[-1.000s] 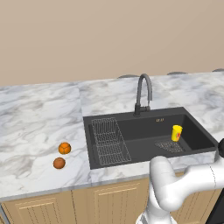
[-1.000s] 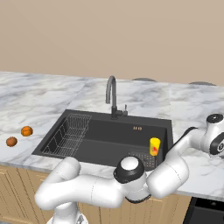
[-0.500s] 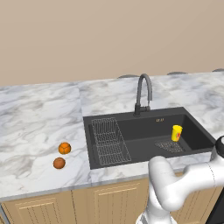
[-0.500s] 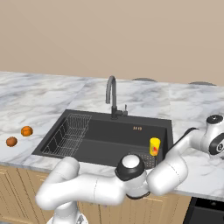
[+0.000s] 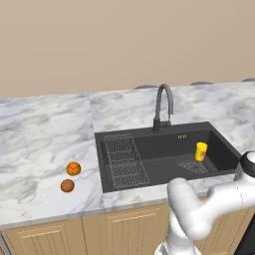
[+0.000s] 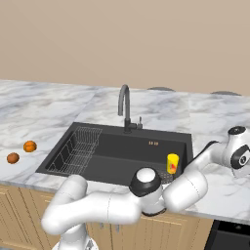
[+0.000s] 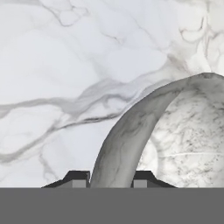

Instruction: Remove the tangerine and orange from the sink. Then move the bowl and cup from the counter to the sink for washing.

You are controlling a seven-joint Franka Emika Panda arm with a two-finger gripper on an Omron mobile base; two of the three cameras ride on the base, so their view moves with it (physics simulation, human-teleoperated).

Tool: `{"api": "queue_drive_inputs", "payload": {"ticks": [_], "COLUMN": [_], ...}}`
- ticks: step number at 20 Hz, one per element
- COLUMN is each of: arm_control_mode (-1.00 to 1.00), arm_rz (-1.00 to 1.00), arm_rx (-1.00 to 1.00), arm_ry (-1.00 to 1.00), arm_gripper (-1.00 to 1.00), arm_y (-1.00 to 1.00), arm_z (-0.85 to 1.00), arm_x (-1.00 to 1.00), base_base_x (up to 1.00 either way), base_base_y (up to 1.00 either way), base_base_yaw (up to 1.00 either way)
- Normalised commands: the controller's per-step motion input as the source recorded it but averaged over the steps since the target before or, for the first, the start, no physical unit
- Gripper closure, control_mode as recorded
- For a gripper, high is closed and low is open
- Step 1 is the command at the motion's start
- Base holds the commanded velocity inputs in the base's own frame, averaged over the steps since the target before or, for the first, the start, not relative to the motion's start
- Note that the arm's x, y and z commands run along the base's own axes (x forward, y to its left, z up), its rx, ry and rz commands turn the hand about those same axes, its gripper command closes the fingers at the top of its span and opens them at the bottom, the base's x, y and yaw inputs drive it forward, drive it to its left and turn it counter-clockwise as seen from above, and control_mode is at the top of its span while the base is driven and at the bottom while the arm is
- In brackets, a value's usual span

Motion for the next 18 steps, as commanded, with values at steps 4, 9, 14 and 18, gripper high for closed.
{"api": "queue_drive_inputs", "payload": {"ticks": [4,9,14,18], "arm_control_mode": [-1.0,-1.0,-1.0,-1.0], "arm_rz": [0.04,0.09,0.11,0.11], "arm_rx": [0.02,0.03,0.08,0.04], "arm_ry": [0.18,0.06,0.0,-0.1], "arm_gripper": [1.0,1.0,1.0,1.0], "arm_y": [-0.03,0.09,0.17,0.23], "arm_z": [-0.1,0.06,0.07,0.1], "arm_x": [0.0,-0.07,-0.16,-0.07], "base_base_x": [0.0,0.0,0.0,0.0], "base_base_y": [0.0,0.0,0.0,0.0], "base_base_yaw": [0.0,0.0,0.0,0.0]}}
